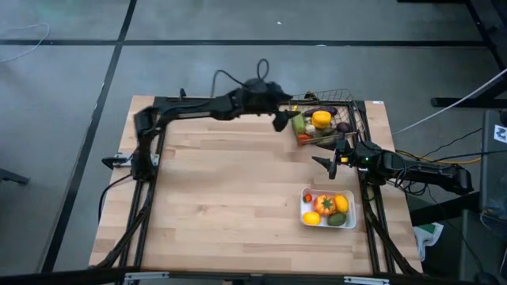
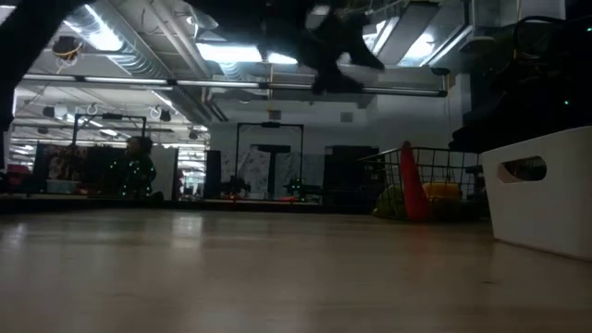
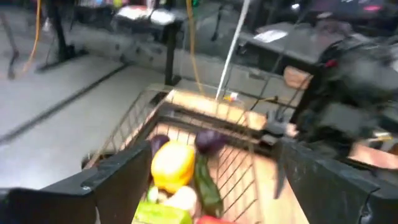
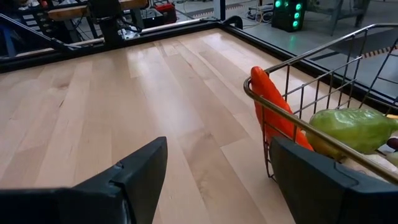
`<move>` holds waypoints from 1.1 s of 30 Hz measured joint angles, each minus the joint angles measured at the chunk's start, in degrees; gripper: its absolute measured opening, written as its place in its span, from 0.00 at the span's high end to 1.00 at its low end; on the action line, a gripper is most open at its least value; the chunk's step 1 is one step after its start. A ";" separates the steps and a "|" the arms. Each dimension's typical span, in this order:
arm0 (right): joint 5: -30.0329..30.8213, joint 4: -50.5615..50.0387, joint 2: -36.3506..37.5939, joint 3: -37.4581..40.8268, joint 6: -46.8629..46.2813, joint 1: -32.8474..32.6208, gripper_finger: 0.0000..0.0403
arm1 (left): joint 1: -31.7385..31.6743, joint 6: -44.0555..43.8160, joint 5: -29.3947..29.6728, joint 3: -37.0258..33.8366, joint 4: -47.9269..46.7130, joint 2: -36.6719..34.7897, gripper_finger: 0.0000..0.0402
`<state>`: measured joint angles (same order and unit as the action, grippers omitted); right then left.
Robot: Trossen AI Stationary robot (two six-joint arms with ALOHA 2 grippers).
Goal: Sort produce into baskets
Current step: Return to Home Position
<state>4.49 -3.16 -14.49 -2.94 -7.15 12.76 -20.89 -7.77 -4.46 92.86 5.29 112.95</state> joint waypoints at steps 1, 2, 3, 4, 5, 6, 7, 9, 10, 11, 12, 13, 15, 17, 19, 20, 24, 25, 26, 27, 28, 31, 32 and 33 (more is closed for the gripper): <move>-0.03 -0.01 0.01 0.00 0.01 0.01 0.30 | 0.07 1.26 -0.64 -0.67 -0.66 -2.18 0.12; -0.01 -0.01 -0.02 0.00 0.00 0.01 0.30 | 0.13 2.42 -0.97 -1.73 -1.59 -4.16 0.13; 0.00 0.01 -0.01 0.00 0.01 0.00 0.30 | 0.26 3.27 -1.47 -3.08 -1.32 -6.68 0.14; -0.07 -0.01 0.01 0.00 0.04 0.01 0.30 | 0.32 3.84 -1.62 -4.89 -1.32 -9.00 0.15; -0.02 0.01 -0.02 0.00 0.01 0.00 0.30 | 0.54 4.31 -1.77 -6.65 -1.16 -11.42 0.16; -0.05 -0.02 0.01 0.00 0.03 0.01 0.30 | 0.64 4.80 -1.75 -8.95 -0.89 -14.00 0.16; -0.02 -0.02 -0.02 0.00 0.01 0.01 0.30 | 0.64 5.35 -1.78 -11.56 -1.17 -16.38 0.17; -0.09 -0.02 -0.02 0.00 0.04 0.01 0.30 | 0.64 5.79 -1.67 -17.25 -1.16 -21.55 0.18; -0.03 -0.02 0.00 0.00 0.01 0.01 0.30 | 0.64 5.66 -1.62 -20.42 -1.06 -24.24 0.19; -0.05 -0.02 0.01 0.00 0.01 -0.01 0.30 | 0.64 5.09 -1.47 -23.84 -0.05 -27.05 0.19; -0.03 -0.02 -0.02 0.00 0.00 0.01 0.30 | 0.64 4.92 -1.41 -27.49 1.27 -29.98 0.20; -0.01 -0.02 0.00 0.00 0.01 0.01 0.30 | 0.64 4.83 -1.41 -31.14 2.85 -32.82 0.20; -0.04 -0.02 -0.02 0.00 0.01 0.00 0.30 | 0.99 4.63 -1.29 -38.59 5.69 -38.36 0.20; -0.02 -0.02 -0.02 0.00 0.01 -0.01 0.30 | 1.73 4.26 -1.21 -45.49 8.45 -43.75 0.20; -0.02 0.01 0.01 0.00 0.03 -0.01 0.30 | 2.56 4.24 -1.27 -51.89 11.57 -49.29 0.20; 0.01 0.06 -0.02 0.00 0.67 0.01 0.30 | 3.02 3.85 -1.31 -54.82 13.23 -51.96 0.20; -1.98 0.82 0.03 0.01 4.46 0.00 0.30 | 5.02 2.29 -0.19 -65.49 18.49 -61.38 0.20; -3.74 2.17 0.03 0.02 4.69 0.01 0.30 | 5.67 2.27 0.72 -67.75 19.83 -63.45 0.20; -5.78 3.72 0.06 0.02 4.91 0.01 0.30 | 6.26 2.27 1.87 -69.81 21.03 -65.40 0.20; -7.94 5.61 0.14 0.02 5.47 0.01 0.30 | 6.82 2.27 3.18 -71.80 21.79 -67.36 0.20; -9.90 7.37 0.15 0.02 5.98 0.01 0.30 | 7.35 2.26 4.58 -73.62 22.14 -69.05 0.20; -12.07 10.84 0.17 0.02 6.34 -0.01 0.30 | 8.83 1.97 6.55 -79.06 24.04 -73.51 0.20; -12.06 11.24 0.18 0.02 6.35 0.00 0.30 | 9.27 1.90 6.55 -80.69 25.33 -74.79 0.20; -12.05 11.25 0.18 0.02 6.37 0.01 0.30 | 9.72 1.85 6.55 -82.35 26.92 -75.99 0.20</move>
<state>-7.56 8.09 -14.31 -2.92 -0.78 12.78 -11.16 -5.91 2.09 10.52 32.21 36.96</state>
